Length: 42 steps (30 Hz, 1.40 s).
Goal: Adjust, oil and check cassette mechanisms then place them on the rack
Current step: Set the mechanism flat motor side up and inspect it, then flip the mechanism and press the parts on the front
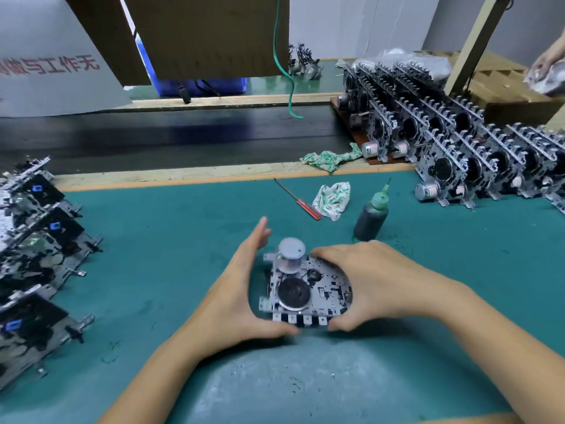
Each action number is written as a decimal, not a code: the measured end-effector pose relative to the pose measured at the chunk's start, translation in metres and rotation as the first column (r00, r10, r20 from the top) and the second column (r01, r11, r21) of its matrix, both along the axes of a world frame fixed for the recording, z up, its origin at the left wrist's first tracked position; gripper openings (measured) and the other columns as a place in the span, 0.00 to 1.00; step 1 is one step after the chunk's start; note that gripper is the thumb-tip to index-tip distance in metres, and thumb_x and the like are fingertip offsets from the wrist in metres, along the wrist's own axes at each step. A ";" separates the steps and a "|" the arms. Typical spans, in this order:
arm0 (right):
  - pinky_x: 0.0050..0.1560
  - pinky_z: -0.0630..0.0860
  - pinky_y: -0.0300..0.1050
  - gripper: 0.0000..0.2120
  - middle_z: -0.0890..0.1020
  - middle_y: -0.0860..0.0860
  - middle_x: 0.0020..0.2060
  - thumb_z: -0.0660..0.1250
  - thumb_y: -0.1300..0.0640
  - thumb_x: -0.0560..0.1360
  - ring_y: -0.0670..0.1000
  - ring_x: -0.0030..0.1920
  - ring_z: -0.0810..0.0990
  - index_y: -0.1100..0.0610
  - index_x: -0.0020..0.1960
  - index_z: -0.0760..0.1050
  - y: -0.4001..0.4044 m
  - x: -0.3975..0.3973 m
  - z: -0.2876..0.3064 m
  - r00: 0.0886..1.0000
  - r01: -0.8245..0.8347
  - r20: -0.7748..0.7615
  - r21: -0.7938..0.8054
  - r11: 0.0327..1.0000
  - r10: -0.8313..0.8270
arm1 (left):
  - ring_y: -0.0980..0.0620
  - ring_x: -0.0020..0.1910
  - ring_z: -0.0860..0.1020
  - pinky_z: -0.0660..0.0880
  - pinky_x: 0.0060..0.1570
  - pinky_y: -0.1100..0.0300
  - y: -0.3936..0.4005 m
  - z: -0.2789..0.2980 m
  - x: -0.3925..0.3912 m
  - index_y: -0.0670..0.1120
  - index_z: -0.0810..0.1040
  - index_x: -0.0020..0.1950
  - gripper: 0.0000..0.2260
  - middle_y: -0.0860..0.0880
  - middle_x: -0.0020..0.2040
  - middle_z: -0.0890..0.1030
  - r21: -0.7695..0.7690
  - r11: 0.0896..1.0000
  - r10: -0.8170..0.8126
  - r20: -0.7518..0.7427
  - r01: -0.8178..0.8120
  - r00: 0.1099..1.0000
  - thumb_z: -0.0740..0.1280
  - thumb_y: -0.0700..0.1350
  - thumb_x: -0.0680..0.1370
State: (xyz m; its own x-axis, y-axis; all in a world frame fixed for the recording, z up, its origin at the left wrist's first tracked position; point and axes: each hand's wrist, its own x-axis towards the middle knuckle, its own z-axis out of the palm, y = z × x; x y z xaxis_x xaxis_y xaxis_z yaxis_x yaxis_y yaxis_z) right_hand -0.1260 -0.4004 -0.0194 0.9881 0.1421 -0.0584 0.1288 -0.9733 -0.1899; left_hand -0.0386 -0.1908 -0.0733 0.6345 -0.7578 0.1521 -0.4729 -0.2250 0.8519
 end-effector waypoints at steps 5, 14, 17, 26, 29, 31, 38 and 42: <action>0.56 0.75 0.37 0.23 0.83 0.43 0.53 0.76 0.47 0.60 0.43 0.55 0.80 0.48 0.55 0.80 0.003 -0.003 0.006 0.936 0.178 -0.247 0.946 0.270 0.250 | 0.42 0.55 0.75 0.75 0.55 0.51 -0.008 0.017 0.005 0.31 0.67 0.64 0.51 0.38 0.58 0.75 -0.343 0.933 -0.305 -0.593 0.108 0.745 0.71 0.72 0.60; 0.45 0.72 0.38 0.09 0.82 0.44 0.36 0.71 0.42 0.67 0.41 0.39 0.77 0.47 0.38 0.83 0.025 0.005 -0.020 0.982 0.160 -0.177 0.962 0.220 0.061 | 0.39 0.72 0.63 0.55 0.72 0.40 -0.028 0.023 0.005 0.40 0.58 0.76 0.49 0.35 0.74 0.61 -0.709 0.699 -0.700 -0.706 -0.097 0.108 0.66 0.70 0.67; 0.39 0.73 0.43 0.11 0.80 0.45 0.29 0.67 0.41 0.67 0.40 0.32 0.75 0.46 0.33 0.78 0.005 0.003 -0.021 0.892 0.165 0.139 0.786 0.596 -0.430 | 0.37 0.74 0.59 0.48 0.73 0.40 -0.021 0.012 0.016 0.37 0.57 0.76 0.48 0.35 0.75 0.58 -0.713 0.688 -0.708 -0.700 -0.137 0.088 0.65 0.69 0.69; 0.39 0.65 0.47 0.09 0.74 0.45 0.41 0.51 0.46 0.81 0.51 0.47 0.75 0.49 0.46 0.60 0.002 -0.001 -0.037 0.900 0.431 0.057 0.036 0.902 -0.432 | 0.36 0.64 0.74 0.69 0.63 0.40 -0.034 -0.005 0.018 0.36 0.76 0.64 0.41 0.33 0.65 0.73 -0.386 0.863 -0.392 -0.919 -0.326 0.047 0.57 0.70 0.71; 0.34 0.70 0.46 0.09 0.76 0.48 0.32 0.54 0.52 0.81 0.51 0.31 0.75 0.52 0.43 0.63 0.008 0.002 -0.030 0.906 0.383 -0.119 0.637 0.669 -0.405 | 0.39 0.61 0.77 0.72 0.62 0.44 -0.035 -0.006 0.019 0.38 0.79 0.61 0.38 0.35 0.64 0.76 -0.339 0.888 -0.335 -0.940 -0.312 0.068 0.54 0.69 0.73; 0.24 0.64 0.39 0.09 0.72 0.48 0.25 0.54 0.55 0.82 0.48 0.22 0.66 0.56 0.44 0.63 0.014 0.002 -0.027 0.924 0.379 -0.312 0.818 0.432 -0.220 | 0.43 0.57 0.79 0.76 0.58 0.49 -0.037 -0.006 0.020 0.41 0.82 0.58 0.34 0.39 0.62 0.78 -0.307 0.901 -0.296 -0.952 -0.305 0.082 0.55 0.67 0.74; 0.23 0.63 0.35 0.12 0.65 0.46 0.22 0.52 0.57 0.82 0.45 0.21 0.63 0.57 0.41 0.65 0.009 -0.001 -0.019 0.890 0.421 -0.453 0.857 0.299 0.045 | 0.45 0.55 0.81 0.76 0.55 0.52 -0.035 -0.004 0.019 0.44 0.84 0.55 0.31 0.41 0.60 0.80 -0.211 0.934 -0.189 -0.977 -0.288 0.103 0.55 0.66 0.74; 0.21 0.54 0.32 0.16 0.61 0.45 0.23 0.55 0.51 0.82 0.43 0.22 0.54 0.53 0.37 0.68 0.006 0.000 -0.022 0.860 0.480 -0.510 0.810 0.338 -0.002 | 0.45 0.54 0.81 0.78 0.52 0.53 -0.034 -0.004 0.019 0.44 0.84 0.55 0.30 0.42 0.59 0.81 -0.210 0.937 -0.187 -0.977 -0.280 0.106 0.55 0.66 0.74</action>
State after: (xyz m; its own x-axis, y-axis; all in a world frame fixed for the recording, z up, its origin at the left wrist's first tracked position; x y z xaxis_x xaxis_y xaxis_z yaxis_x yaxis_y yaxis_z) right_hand -0.1258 -0.3941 -0.0411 0.9085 0.1013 -0.4054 -0.3889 -0.1503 -0.9090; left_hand -0.0198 -0.2252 -0.0773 0.4245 -0.7836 -0.4536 0.8257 0.1296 0.5490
